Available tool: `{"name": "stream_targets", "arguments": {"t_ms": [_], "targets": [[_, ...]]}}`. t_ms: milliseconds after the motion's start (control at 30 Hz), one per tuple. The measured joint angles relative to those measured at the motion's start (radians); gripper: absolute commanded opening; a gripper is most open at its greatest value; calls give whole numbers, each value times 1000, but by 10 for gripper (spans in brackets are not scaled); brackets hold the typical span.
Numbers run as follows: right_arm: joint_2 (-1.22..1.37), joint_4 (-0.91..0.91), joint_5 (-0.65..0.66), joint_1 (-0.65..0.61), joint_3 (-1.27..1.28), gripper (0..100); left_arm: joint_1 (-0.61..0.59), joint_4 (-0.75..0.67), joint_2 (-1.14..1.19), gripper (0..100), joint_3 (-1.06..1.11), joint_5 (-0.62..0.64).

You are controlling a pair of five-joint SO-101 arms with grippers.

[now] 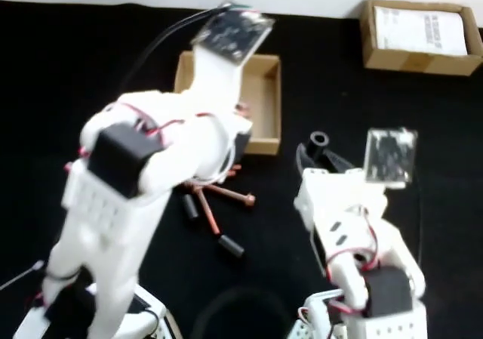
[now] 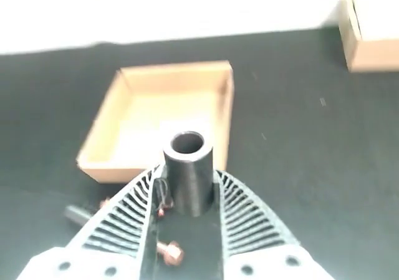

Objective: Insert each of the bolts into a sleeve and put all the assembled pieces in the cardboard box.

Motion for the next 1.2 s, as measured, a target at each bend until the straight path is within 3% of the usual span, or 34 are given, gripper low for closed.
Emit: {"name": "stream_targets", "arguments": {"t_ms": [267,467,633,867,1200], "targets": [[-101,178,0,-8,0,7,-9,-345,-407,8,543,0],[-106,196,-5,-9,91,7,-8,-651,-537,8,815,23],[-106,175,-9,-9,153,7,-9,-830,-559,8,888,100],[-107,91,-9,-9,180,7,21,-936,-466,8,893,229],[-107,87,-20,-107,181,7,66,-1059,-365,8,893,249]]}}
